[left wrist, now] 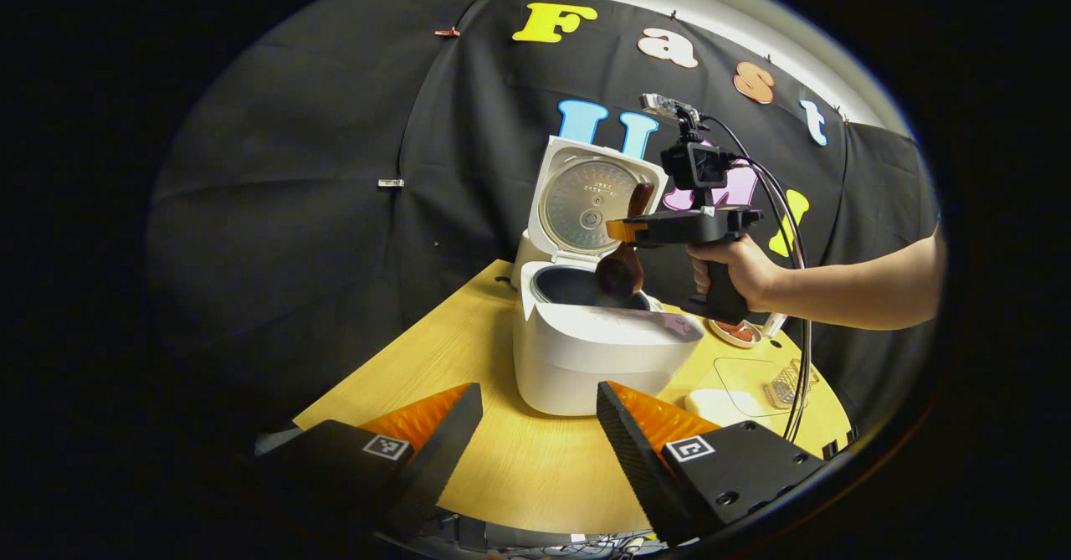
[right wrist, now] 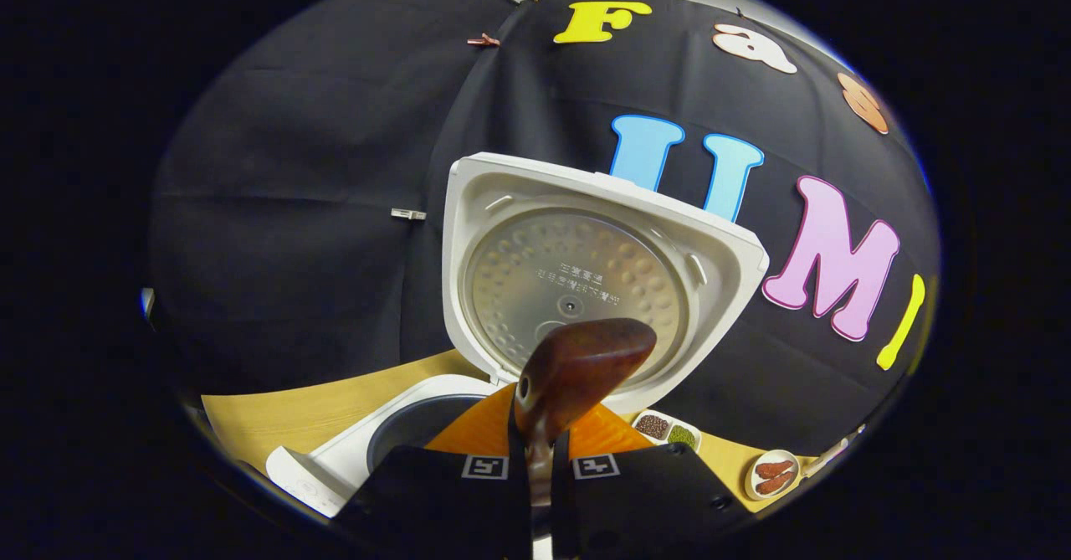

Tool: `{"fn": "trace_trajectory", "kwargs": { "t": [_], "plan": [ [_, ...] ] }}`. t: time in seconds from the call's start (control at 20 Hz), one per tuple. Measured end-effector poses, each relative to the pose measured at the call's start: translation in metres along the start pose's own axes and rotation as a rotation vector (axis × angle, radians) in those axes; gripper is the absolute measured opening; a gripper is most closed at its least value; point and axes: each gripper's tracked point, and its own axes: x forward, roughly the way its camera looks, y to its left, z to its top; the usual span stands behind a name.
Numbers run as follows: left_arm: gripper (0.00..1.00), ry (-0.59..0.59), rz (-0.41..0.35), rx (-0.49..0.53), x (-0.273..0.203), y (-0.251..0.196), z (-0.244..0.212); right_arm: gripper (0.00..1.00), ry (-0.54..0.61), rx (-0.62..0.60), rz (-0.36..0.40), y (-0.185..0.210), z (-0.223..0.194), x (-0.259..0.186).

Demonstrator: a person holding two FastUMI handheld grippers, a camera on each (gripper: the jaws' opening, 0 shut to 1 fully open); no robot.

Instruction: Close the left gripper, press the button to open the rice cooker; take a wooden spoon from the chopstick holder with the right hand, scoop a spoonful of rice and pour it into the rice cooker, then put the wooden spoon back into the chopstick holder.

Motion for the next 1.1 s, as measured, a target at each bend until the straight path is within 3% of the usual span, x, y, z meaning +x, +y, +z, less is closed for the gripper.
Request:
{"fn": "trace_trajectory", "kwargs": {
  "t": [0.25, 0.5, 0.65, 0.8, 1.1],
  "plan": [
    [0.95, -0.010, -0.005, -0.002, -0.001, -0.002, 0.001, 0.13, 0.010, 0.157, -0.032, -0.021, 0.006, -0.005],
    [0.95, -0.030, -0.037, 0.012, 0.002, -0.017, 0.013, 0.13, -0.006, 0.382, -0.068, -0.058, 0.025, -0.041],
    [0.95, -0.052, -0.067, 0.012, 0.005, -0.035, 0.024, 0.13, -0.039, 0.527, -0.107, -0.097, 0.041, -0.073],
    [0.95, -0.069, -0.097, 0.027, 0.009, -0.061, 0.036, 0.13, -0.073, 0.569, -0.161, -0.147, 0.045, -0.112],
    [0.95, -0.081, -0.125, 0.014, 0.024, -0.117, 0.048, 0.13, -0.060, 0.654, -0.317, -0.254, 0.002, -0.204]
  ]
}}
